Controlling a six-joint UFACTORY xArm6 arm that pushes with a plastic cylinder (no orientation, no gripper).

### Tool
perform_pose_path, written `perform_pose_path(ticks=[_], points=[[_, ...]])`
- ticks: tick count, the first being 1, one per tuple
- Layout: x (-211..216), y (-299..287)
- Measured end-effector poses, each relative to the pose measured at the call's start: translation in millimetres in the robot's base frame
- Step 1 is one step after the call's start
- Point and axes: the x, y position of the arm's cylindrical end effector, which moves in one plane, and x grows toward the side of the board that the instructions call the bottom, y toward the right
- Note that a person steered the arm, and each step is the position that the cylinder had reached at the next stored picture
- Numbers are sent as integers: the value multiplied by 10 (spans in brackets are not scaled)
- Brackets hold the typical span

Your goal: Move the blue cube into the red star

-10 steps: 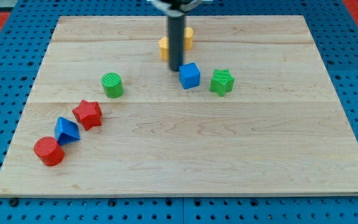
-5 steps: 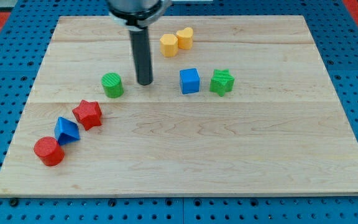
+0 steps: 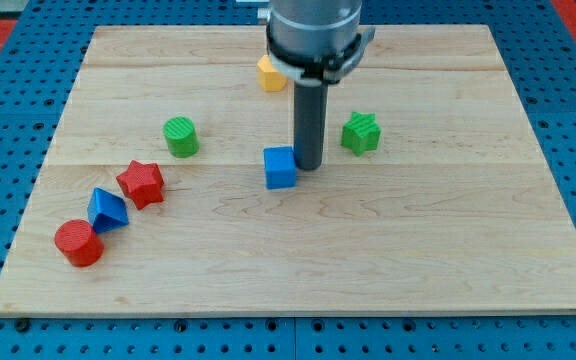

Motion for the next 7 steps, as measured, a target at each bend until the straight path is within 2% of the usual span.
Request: perform_pose_path(ticks=[1, 2, 3, 4, 5, 6, 7], points=[[93, -272], [-267, -67], [-327, -319], [-221, -1047], [-18, -1225], [-66, -1163], [-452, -1550]])
